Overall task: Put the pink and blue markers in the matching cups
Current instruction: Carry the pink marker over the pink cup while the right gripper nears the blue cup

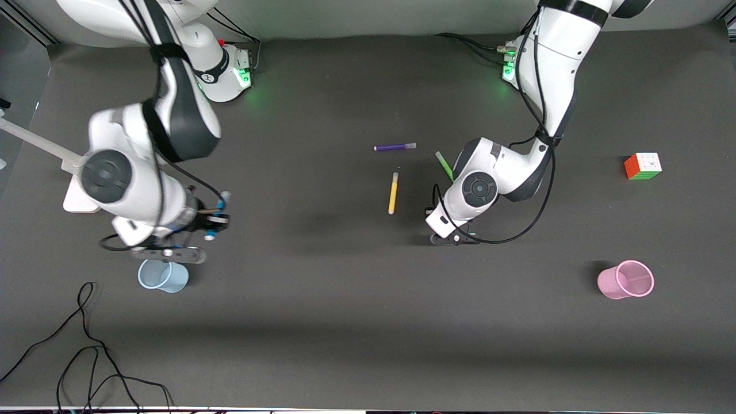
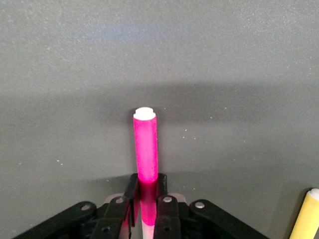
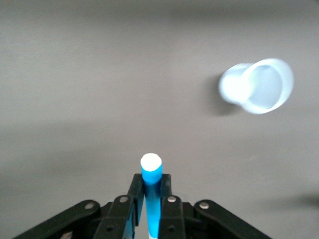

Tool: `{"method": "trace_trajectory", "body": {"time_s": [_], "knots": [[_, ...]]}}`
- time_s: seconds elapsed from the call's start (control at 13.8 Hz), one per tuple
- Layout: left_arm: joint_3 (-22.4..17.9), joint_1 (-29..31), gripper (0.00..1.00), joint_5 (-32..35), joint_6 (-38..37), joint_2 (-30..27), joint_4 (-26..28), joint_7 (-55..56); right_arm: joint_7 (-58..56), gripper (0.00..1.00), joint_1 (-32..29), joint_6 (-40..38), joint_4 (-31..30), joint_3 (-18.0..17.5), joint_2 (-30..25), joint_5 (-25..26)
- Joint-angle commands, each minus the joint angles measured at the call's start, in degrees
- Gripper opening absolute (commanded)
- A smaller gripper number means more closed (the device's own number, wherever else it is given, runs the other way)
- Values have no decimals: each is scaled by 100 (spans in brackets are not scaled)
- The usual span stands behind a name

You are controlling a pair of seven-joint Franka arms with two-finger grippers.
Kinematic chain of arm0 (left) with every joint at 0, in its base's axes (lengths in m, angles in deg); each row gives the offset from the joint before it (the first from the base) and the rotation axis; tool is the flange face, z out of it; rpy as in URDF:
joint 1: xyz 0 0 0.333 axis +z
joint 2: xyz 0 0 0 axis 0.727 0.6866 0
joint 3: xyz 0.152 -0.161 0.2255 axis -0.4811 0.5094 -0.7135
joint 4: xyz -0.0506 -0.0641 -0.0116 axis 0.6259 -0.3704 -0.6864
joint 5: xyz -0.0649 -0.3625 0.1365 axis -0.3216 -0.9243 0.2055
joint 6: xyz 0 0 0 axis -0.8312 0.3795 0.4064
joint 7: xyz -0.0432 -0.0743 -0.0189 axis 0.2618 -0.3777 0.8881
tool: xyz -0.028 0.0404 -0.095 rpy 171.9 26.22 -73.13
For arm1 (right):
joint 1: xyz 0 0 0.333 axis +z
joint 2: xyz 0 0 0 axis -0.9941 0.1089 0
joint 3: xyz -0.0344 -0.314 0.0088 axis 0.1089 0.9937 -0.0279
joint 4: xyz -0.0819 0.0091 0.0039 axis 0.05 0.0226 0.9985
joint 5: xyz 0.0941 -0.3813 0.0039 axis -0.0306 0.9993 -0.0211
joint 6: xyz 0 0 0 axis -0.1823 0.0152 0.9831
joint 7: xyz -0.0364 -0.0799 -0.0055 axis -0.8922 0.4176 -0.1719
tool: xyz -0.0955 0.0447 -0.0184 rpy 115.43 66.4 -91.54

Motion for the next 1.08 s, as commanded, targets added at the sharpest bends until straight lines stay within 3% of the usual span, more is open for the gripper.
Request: {"method": "trace_trajectory", "body": {"time_s": [0.0,0.22,0.36,0.65,0.79,1.01], "knots": [[-119,-40,0,-19,-212,-507,83,45,-666,0,63,70,-88,204,-273,665],[-461,4,0,103,-1483,-964,-337,-304,-1080,0,63,448,-96,486,-343,894],[-768,4,0,593,-2188,-1184,-593,-840,-1475,0,54,1113,-298,758,-317,956],[-1383,48,0,1307,-2787,-1361,-970,-2419,-2083,0,45,2388,-772,1154,-177,956],[-1779,179,0,1317,-2973,-1361,-1261,-3465,-2224,0,-77,3266,-1254,1216,-168,956],[-1868,819,0,1334,-2763,-1318,-1419,-4880,-2233,0,-201,4785,-2010,1225,-98,948]]}}
